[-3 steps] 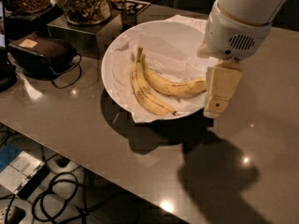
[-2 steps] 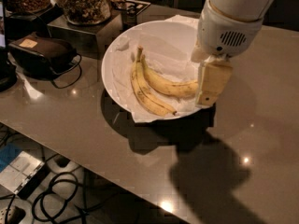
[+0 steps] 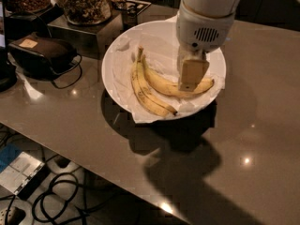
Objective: Pick banana from white bowl
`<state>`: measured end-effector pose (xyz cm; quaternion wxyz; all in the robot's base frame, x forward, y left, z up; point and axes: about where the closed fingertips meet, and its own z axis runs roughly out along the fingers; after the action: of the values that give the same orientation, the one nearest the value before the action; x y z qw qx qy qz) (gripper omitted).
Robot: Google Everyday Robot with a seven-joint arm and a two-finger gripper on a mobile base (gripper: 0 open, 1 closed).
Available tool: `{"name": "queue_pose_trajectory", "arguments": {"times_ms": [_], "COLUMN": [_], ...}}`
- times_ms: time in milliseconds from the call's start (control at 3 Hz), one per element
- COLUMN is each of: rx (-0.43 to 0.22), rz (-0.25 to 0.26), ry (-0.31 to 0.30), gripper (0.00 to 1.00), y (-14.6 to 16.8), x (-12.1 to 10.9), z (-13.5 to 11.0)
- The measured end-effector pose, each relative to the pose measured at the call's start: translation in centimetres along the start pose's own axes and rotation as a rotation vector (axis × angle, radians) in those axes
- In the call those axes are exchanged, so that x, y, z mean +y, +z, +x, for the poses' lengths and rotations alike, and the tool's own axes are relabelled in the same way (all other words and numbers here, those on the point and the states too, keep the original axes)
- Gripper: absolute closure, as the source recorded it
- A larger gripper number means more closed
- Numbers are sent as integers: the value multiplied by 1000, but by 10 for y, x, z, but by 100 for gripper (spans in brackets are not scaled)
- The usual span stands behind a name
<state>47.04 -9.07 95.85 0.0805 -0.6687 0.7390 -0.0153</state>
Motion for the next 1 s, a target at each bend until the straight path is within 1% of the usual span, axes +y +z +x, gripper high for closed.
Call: {"name": "queue_pose_trajectory", "arguments": {"times_ms": [333,667,1000], "rx": [30,52,56], "rz": [-21,-41,-54], "ry": [13,31,65], "gripper": [50,44,45], "y": [15,29,38], "x": [-12,-26,-40], "z": [-10,-18,-21]}}
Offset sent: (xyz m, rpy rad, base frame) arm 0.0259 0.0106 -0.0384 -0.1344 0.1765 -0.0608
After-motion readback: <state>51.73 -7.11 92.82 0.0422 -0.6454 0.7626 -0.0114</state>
